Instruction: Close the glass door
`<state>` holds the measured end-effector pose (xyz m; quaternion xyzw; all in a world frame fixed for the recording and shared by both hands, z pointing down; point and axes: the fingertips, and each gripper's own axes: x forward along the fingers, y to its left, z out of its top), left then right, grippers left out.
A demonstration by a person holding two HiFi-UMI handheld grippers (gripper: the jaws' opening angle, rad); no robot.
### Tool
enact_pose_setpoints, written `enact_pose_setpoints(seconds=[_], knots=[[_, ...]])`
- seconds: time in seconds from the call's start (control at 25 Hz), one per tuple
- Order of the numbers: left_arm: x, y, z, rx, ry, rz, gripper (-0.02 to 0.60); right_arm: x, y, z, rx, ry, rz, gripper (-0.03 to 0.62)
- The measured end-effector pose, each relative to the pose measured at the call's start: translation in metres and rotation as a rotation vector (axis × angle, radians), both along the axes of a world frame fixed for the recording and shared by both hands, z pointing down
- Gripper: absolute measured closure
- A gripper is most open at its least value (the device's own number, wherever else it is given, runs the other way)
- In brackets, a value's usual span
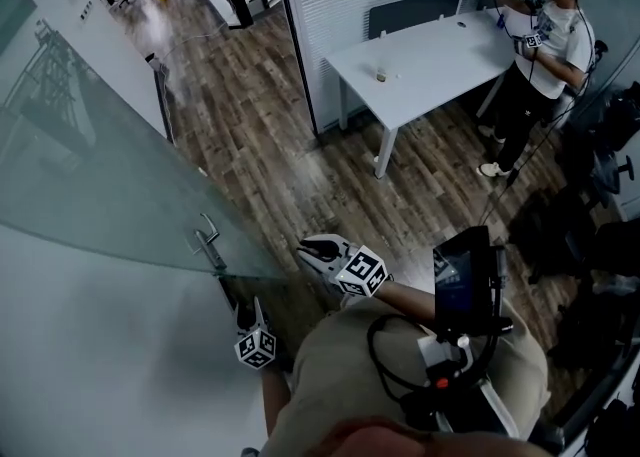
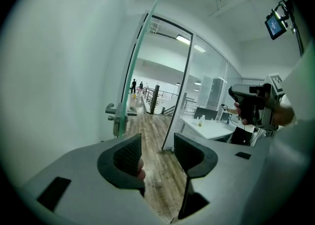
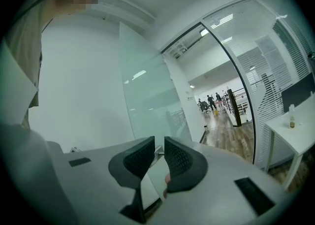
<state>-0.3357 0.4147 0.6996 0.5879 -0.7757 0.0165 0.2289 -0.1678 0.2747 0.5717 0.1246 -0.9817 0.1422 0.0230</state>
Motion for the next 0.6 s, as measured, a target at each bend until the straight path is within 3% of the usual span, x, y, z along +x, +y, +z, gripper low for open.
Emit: enact_pose_setpoints(seconds=[0.32,0.6], knots=[[0.014,-0.028,-0.004,-0.03,-0.018,-0.001,0.356,0.014,-0.045,0.003,0.003,0.007,-0.019,0.526],[0.02,-0.033,0.0,-0.046,-0.017,-0.034,0.356,0.012,-0.053,0.011,-0.012,0.019,-0.06,0.526]])
